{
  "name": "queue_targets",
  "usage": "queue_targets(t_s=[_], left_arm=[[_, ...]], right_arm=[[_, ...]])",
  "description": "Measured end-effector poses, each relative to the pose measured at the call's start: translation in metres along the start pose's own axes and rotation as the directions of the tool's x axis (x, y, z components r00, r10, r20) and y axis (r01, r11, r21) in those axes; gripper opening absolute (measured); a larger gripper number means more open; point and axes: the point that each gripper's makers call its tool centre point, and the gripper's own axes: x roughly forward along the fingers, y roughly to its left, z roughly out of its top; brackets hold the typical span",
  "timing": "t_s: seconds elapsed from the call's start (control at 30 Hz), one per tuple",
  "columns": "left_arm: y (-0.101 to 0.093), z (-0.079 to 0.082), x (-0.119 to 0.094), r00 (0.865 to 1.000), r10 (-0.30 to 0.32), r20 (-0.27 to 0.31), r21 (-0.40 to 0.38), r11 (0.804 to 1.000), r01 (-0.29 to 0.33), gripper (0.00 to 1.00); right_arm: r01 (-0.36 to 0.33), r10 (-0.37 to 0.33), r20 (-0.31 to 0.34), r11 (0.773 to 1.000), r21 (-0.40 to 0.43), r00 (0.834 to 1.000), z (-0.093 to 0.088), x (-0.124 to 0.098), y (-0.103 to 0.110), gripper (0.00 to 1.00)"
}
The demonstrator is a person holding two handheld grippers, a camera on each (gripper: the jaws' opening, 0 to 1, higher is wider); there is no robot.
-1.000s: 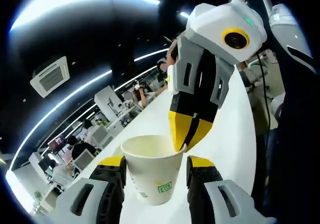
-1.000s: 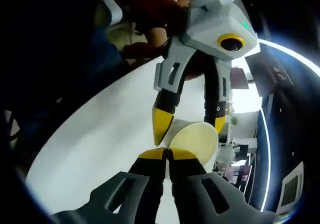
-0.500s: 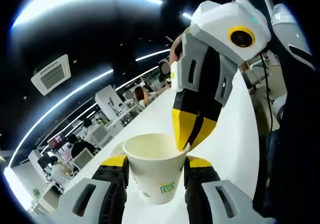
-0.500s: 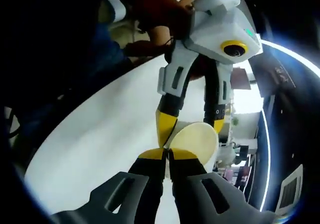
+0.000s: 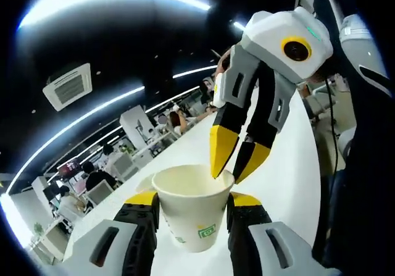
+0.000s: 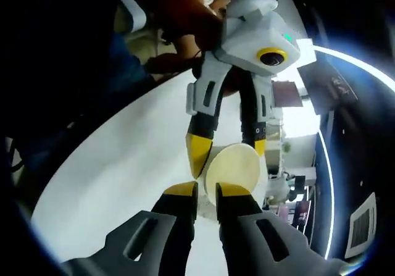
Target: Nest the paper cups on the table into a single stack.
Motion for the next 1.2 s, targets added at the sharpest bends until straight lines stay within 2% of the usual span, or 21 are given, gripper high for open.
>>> queue_targets(t_s=[0.17,0.3,0.47,0.53,0.63,0.83,1.03,1.2], left_arm=[[0.005,0.000,-0.001,1.000,0.004,0.017,-0.041,0.999,-0.003,0.46],[0.014,0.002,-0.004,0.999,0.017,0.042,-0.097,0.995,-0.013,0.46],[0.026,0.005,-0.006,0.997,0.042,0.070,-0.173,0.984,-0.029,0.46],[0.030,0.007,-0.007,0.995,0.050,0.083,-0.199,0.980,-0.032,0.46],[0.036,0.009,-0.008,0.994,0.058,0.096,-0.233,0.972,-0.034,0.46],[0.045,0.014,-0.009,0.989,0.077,0.124,-0.311,0.950,-0.035,0.46],[0.051,0.021,-0.008,0.986,0.081,0.147,-0.367,0.930,-0.022,0.46],[0.058,0.027,-0.005,0.982,0.090,0.167,-0.404,0.914,-0.015,0.46]], right_arm=[[0.019,-0.020,0.020,0.999,0.036,1.000,-0.001,-0.006,-0.005,0.14],[0.055,-0.062,0.058,0.991,0.119,0.996,-0.001,-0.014,-0.013,0.16],[0.099,-0.129,0.111,0.964,0.245,0.985,-0.003,-0.023,-0.024,0.19],[0.116,-0.162,0.135,0.947,0.300,0.977,-0.004,-0.027,-0.029,0.20],[0.123,-0.186,0.150,0.928,0.352,0.971,-0.008,-0.031,-0.033,0.21],[0.127,-0.241,0.195,0.876,0.464,0.951,-0.012,-0.036,-0.040,0.24],[0.093,-0.295,0.257,0.803,0.589,0.920,-0.014,-0.040,-0.046,0.28],[0.040,-0.339,0.299,0.717,0.695,0.892,-0.018,-0.042,-0.050,0.31]])
